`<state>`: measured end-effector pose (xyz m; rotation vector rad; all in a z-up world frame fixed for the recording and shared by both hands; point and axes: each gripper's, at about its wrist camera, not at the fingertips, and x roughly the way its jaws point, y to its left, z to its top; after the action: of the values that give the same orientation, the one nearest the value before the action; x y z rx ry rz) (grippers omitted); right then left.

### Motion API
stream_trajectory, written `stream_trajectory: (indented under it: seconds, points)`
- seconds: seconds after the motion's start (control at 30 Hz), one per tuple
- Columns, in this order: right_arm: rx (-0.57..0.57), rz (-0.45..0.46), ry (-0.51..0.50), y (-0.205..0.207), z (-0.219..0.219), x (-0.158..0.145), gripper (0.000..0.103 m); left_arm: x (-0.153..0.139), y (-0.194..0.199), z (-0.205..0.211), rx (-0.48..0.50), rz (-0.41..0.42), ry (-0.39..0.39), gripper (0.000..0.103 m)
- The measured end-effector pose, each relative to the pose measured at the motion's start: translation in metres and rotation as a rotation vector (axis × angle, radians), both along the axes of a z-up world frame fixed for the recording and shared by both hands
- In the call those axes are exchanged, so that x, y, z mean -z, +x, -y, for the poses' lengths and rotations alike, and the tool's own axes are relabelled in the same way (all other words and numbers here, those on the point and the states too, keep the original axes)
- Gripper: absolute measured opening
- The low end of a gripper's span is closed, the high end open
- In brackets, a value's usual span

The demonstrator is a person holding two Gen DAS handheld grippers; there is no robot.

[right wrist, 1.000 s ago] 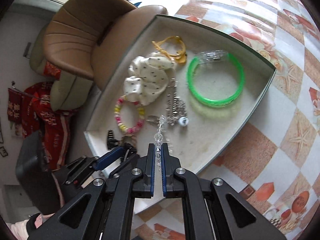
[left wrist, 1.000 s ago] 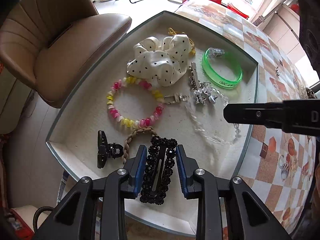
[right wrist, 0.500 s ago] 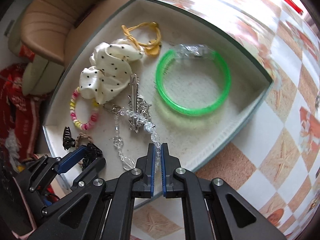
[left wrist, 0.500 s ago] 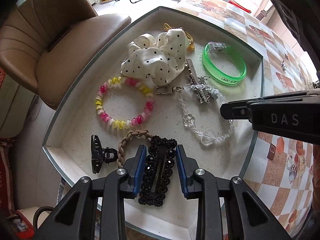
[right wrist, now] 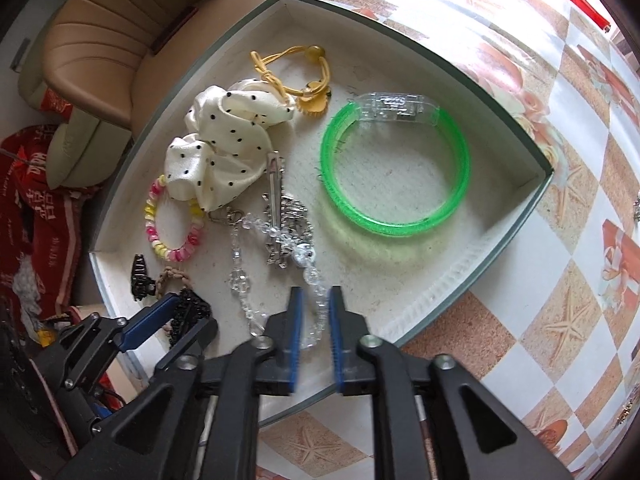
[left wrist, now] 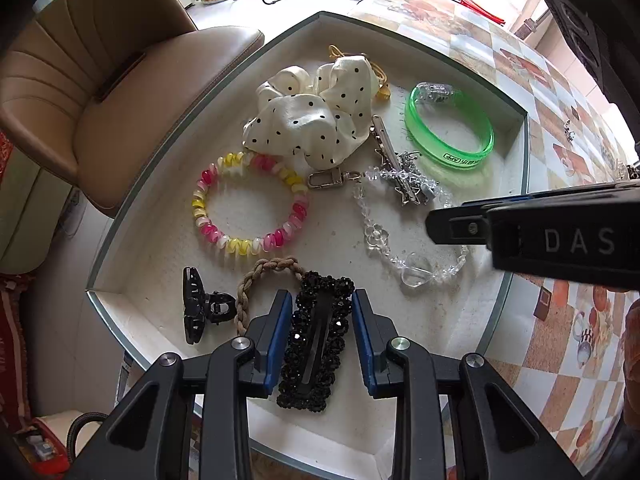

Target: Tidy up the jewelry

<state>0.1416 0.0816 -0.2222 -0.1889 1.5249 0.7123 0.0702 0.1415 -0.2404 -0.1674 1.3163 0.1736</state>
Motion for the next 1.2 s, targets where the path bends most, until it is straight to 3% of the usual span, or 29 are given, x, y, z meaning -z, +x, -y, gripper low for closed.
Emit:
stream_trajectory:
  seconds: [0.07, 0.1, 0.33, 0.53, 0.57, 0.6, 0.63, 1.0, 1.1, 1.2]
  points:
    - [-0.010, 0.014, 0.001, -0.002, -0.001, -0.003, 0.045, 0.000, 0.000, 0.000, -0.007, 0.001, 0.001, 0.034]
    - [-0.010, 0.015, -0.002, -0.002, -0.001, -0.003, 0.046, 0.000, 0.000, -0.001, -0.011, 0.001, 0.003, 0.034]
    - [0.033, 0.018, 0.024, -0.002, 0.001, -0.006, 0.046, 0.000, -0.001, -0.003, -0.012, -0.001, 0.004, 0.034]
    - [0.097, 0.053, 0.076, 0.001, 0.027, -0.027, 0.047, 0.001, -0.001, -0.002, -0.010, 0.001, 0.009, 0.034]
    - [0.107, 0.062, 0.076, 0.000, 0.030, -0.031, 0.047, 0.001, -0.001, -0.001, -0.011, 0.001, 0.010, 0.038]
    - [0.115, 0.070, 0.076, -0.001, 0.035, -0.033, 0.047, 0.001, -0.001, -0.001, -0.013, 0.002, 0.012, 0.061]
    - [0.123, 0.076, 0.075, -0.002, 0.039, -0.036, 0.047, -0.001, -0.002, -0.001, -0.021, 0.015, 0.021, 0.075]
    - [0.141, 0.100, 0.055, -0.014, 0.051, -0.043, 0.047, -0.005, 0.002, -0.003, -0.014, 0.030, 0.038, 0.076]
    - [0.140, 0.100, 0.045, -0.016, 0.046, -0.043, 0.047, -0.004, 0.003, -0.001, -0.016, 0.023, 0.050, 0.101]
    - [0.139, 0.106, 0.037, -0.017, 0.045, -0.044, 0.047, -0.003, 0.003, 0.001, -0.009, 0.022, 0.061, 0.101]
